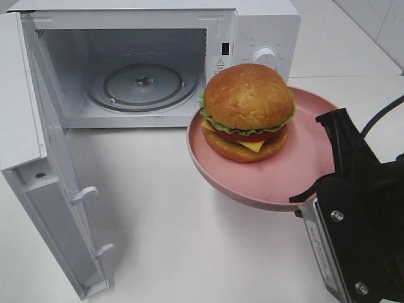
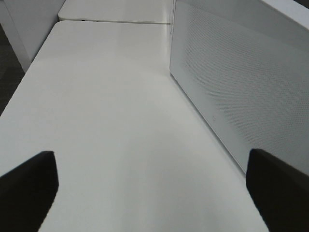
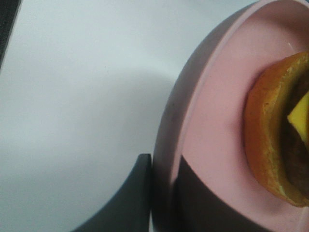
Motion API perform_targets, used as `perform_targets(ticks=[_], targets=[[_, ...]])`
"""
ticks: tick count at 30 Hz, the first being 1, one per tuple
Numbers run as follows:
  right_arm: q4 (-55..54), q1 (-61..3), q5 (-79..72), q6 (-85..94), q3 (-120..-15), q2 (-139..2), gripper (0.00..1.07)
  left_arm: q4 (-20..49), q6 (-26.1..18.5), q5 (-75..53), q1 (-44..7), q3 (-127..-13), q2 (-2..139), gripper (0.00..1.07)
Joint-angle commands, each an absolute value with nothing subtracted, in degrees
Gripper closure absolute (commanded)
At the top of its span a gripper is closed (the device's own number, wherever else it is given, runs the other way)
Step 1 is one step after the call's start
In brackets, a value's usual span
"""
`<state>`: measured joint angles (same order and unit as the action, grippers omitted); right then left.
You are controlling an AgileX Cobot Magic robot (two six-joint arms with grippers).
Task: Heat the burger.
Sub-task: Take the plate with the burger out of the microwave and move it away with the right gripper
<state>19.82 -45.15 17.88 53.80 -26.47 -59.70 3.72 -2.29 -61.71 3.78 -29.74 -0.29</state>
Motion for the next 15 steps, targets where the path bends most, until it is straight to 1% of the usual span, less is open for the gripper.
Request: perform_targets(ticks=[1, 10, 12, 14, 15], targets=[[23.55, -45.15, 17.42, 49.45, -26.87, -56.72, 1.07, 4.07, -2.35, -61.19, 3.90, -29.56, -0.69, 0.09], [25.38, -45.15, 25.21, 41.20, -26.41, -53.97, 1.07, 4.07, -2.35, -61.19, 3.90, -29.56, -0.69, 0.09], [29.45, -45.15, 29.22, 35.07, -26.41, -53.46, 1.07, 4.07, -2.35, -61.19, 3.90, -29.56, -0.69, 0.09], [30.48, -45.15, 29.79, 33.69, -26.41, -53.40, 1.07, 4.07, -2.35, -61.19, 3.90, -29.56, -0.69, 0.09], [33.12, -45.15, 31.23, 30.02, -26.41, -53.34, 1.07, 4.07, -2.41, -61.19, 3.90, -29.56, -0.69, 0.09]])
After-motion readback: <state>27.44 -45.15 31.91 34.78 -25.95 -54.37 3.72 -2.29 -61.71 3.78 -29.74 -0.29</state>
